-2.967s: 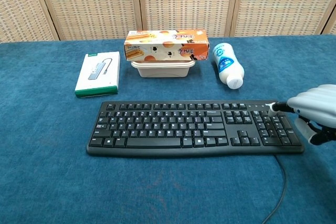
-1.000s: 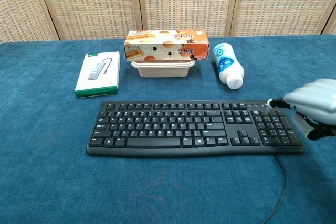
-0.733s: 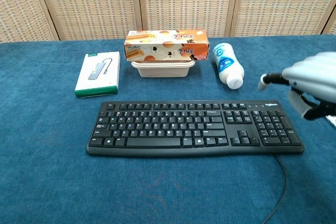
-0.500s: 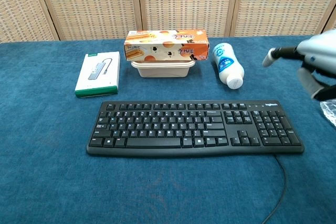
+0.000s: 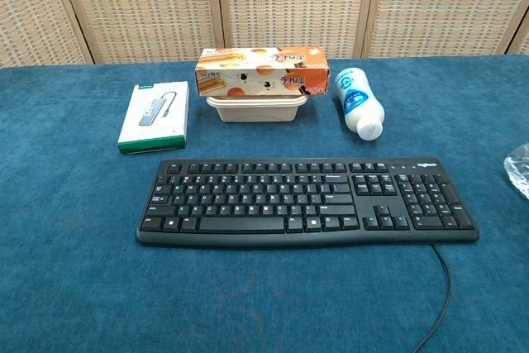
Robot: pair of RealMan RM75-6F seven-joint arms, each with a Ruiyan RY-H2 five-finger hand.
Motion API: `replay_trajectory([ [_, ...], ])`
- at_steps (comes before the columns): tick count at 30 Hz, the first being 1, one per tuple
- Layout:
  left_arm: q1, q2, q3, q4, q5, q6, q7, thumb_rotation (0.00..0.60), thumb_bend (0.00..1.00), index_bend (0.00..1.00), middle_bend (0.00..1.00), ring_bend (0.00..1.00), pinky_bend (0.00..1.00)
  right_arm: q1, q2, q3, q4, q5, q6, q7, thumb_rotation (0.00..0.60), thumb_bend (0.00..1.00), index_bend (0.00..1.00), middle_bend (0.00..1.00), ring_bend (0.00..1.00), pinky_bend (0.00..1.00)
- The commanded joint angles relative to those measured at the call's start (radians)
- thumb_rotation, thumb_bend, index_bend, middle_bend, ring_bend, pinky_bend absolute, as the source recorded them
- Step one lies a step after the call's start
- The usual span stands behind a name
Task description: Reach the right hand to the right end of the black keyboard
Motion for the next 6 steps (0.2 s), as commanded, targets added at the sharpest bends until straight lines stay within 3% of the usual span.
replay_trajectory([
  [1, -0.002, -0.014, 0.003, 0.002, 0.003, -0.006, 0.029, 0.600, 0.00, 0.00, 0.00, 0.00, 0.00, -0.069, 0.042, -0.015, 0.034, -0.019, 0.039, 0.056, 0.600, 0.00, 0.09, 0.00, 0.00, 0.00],
  [6, -0.008, -0.030, 0.004, 0.002, -0.006, -0.022, 0.068, 0.600, 0.00, 0.00, 0.00, 0.00, 0.00, -0.125, 0.051, -0.007, 0.040, -0.021, 0.065, 0.058, 0.600, 0.00, 0.07, 0.00, 0.00, 0.00],
])
